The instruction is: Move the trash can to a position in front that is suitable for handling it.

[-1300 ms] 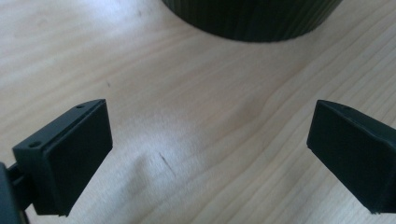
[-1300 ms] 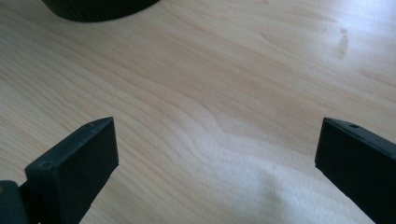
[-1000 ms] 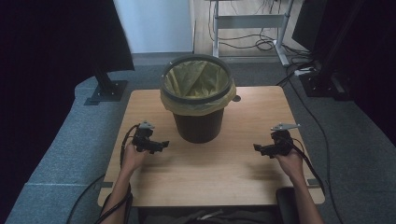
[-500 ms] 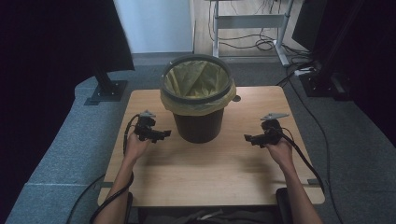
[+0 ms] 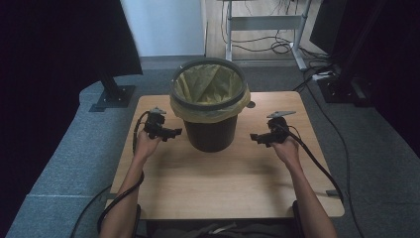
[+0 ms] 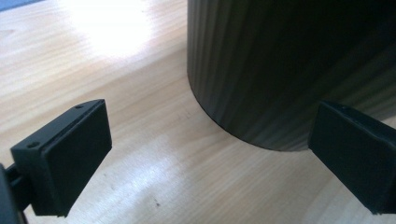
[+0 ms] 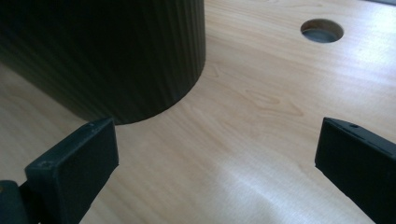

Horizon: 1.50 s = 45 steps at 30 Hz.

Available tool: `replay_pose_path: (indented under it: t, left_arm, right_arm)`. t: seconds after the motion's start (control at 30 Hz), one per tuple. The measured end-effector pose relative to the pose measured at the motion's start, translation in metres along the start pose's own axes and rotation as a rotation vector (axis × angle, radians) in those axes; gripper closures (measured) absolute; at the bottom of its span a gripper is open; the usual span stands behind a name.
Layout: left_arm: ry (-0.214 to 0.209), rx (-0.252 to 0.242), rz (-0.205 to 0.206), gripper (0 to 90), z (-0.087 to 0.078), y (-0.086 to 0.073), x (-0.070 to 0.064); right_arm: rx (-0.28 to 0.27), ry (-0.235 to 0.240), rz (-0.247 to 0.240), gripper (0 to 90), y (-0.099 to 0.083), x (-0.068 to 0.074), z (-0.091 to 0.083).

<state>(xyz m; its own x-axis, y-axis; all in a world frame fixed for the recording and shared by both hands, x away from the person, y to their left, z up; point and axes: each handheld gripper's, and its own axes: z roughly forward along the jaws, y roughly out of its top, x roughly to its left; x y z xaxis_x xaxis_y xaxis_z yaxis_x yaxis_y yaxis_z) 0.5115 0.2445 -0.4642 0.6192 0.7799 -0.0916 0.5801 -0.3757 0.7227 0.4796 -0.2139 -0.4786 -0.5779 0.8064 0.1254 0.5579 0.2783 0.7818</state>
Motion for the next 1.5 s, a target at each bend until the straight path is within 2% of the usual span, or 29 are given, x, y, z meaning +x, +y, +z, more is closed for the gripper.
replay_pose_path:
  t: [0.03,0.17,0.37,0.53,0.6,0.63,0.73,0.87,0.97,1.0,1.07,1.1,1.27,1.33,1.37,1.5]
  left_arm:
    - [0.003,-0.004,-0.006,0.0,0.0,0.004,0.003]
    - [0.017,-0.015,-0.011,0.0,0.001,0.011,0.008]
    - [0.048,-0.021,-0.015,0.0,0.003,0.027,0.019]
    - [0.045,-0.034,-0.012,0.0,0.004,0.036,0.023]
    - [0.043,-0.033,-0.004,0.0,0.006,0.041,0.023]
    - [0.065,-0.019,0.024,0.0,0.007,0.044,0.023]
    - [0.064,-0.011,0.037,0.0,0.008,0.047,0.023]
    - [0.056,-0.018,0.054,0.0,0.011,0.049,0.019]
    - [0.032,-0.015,0.077,0.0,0.016,0.051,0.011]
    - [0.014,-0.016,0.096,0.0,0.021,0.053,0.004]
    - [0.009,-0.011,0.112,0.0,0.023,0.054,0.0]
    - [0.002,-0.001,0.138,0.0,0.026,0.056,-0.006]
    - [0.0,0.006,0.165,0.0,0.03,0.061,-0.01]
    - [0.02,0.007,0.154,0.0,0.031,0.064,-0.008]
    - [0.027,-0.005,0.123,0.0,0.032,0.066,-0.004]
    - [0.035,-0.014,0.098,0.0,0.034,0.07,0.0]
  right_arm:
    - [0.009,-0.01,-0.015,0.0,0.004,0.0,0.004]
    - [0.006,-0.008,-0.004,0.0,0.01,-0.001,0.009]
    - [0.01,-0.02,-0.035,0.0,0.026,0.002,0.022]
    - [0.009,-0.039,-0.04,0.0,0.035,0.001,0.027]
    - [-0.004,-0.04,-0.037,0.0,0.038,0.001,0.029]
    - [0.0,-0.048,-0.042,0.0,0.041,0.0,0.031]
    - [0.005,-0.054,-0.044,0.0,0.043,-0.001,0.033]
    - [0.008,-0.062,-0.046,0.0,0.045,-0.006,0.038]
    - [0.025,-0.08,-0.051,0.0,0.045,-0.011,0.041]
    - [0.03,-0.091,-0.053,0.0,0.045,-0.015,0.042]
    - [0.029,-0.098,-0.057,0.0,0.045,-0.017,0.041]
    - [0.031,-0.125,-0.059,0.0,0.046,-0.021,0.039]
    - [0.033,-0.142,-0.048,0.0,0.047,-0.03,0.036]
    - [0.019,-0.135,-0.036,0.0,0.048,-0.033,0.036]
    - [-0.002,-0.135,-0.024,0.0,0.05,-0.037,0.037]
    - [-0.026,-0.136,0.002,0.0,0.054,-0.042,0.039]
